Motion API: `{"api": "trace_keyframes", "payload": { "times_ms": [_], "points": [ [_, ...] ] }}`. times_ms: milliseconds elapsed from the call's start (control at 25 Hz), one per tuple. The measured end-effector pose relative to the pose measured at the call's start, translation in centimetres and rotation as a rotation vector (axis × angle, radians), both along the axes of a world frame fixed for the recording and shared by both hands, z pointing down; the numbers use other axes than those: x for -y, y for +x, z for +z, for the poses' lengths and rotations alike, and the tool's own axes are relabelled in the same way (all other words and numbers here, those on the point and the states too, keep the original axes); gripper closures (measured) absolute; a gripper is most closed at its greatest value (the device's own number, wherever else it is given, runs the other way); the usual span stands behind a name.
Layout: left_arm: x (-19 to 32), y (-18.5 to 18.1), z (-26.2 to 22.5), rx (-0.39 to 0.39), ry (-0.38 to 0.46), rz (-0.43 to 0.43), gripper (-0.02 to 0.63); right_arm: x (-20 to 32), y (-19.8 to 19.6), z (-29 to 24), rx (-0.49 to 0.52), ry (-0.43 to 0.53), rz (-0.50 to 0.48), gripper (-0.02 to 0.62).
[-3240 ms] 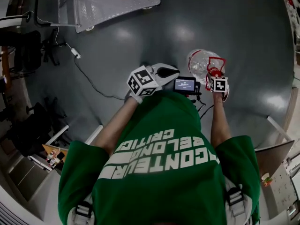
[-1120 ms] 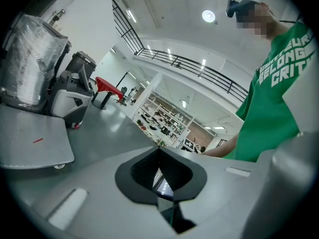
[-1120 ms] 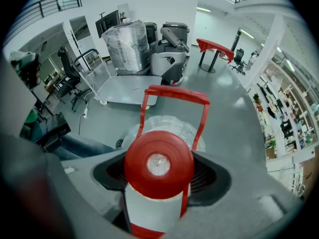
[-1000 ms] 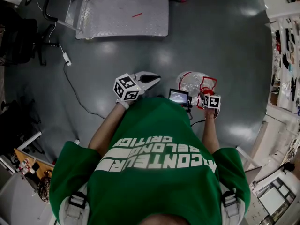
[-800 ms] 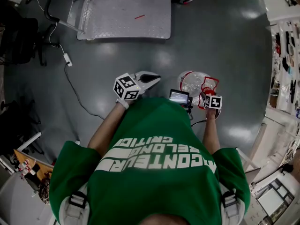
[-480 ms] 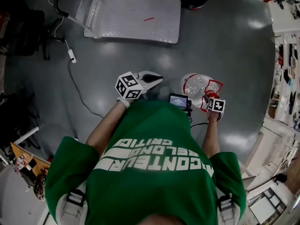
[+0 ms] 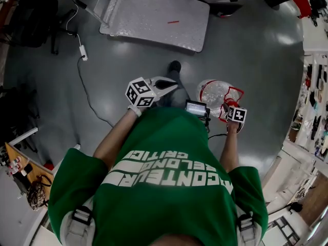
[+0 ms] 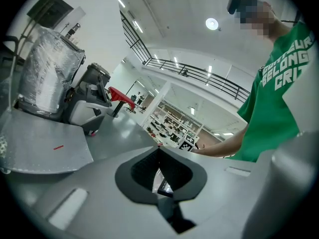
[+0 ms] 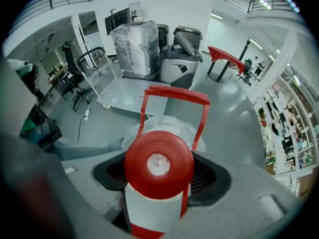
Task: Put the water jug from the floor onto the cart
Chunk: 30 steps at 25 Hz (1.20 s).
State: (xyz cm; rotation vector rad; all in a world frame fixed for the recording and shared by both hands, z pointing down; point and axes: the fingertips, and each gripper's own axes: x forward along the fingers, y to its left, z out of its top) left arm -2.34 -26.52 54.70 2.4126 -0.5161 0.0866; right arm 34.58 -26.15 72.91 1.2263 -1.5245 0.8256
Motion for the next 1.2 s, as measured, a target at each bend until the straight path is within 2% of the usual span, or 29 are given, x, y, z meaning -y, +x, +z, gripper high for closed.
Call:
{"api": "trace_keyframes", "payload": {
  "times_ms": [360,720,1200],
  "points": [
    [1.3,-2.3,-0.5,-0.003,0.018,-0.037,0.597,1.9,-2.8,-0.5,0.003,0.007,-0.042,0.291],
    [1.5,-4.6,0.2,-0.028,-0.005,-0.096,0.597,2.9,-4.4,-1.2,-0.015,-0.004,-0.075,0.291],
    [1.8,-6.0,-0.3,-0.061,0.000,-0.155,0.597,4.7,-5.0,-3.3,-0.018,-0.013,-0.115,0.291]
  ]
}}
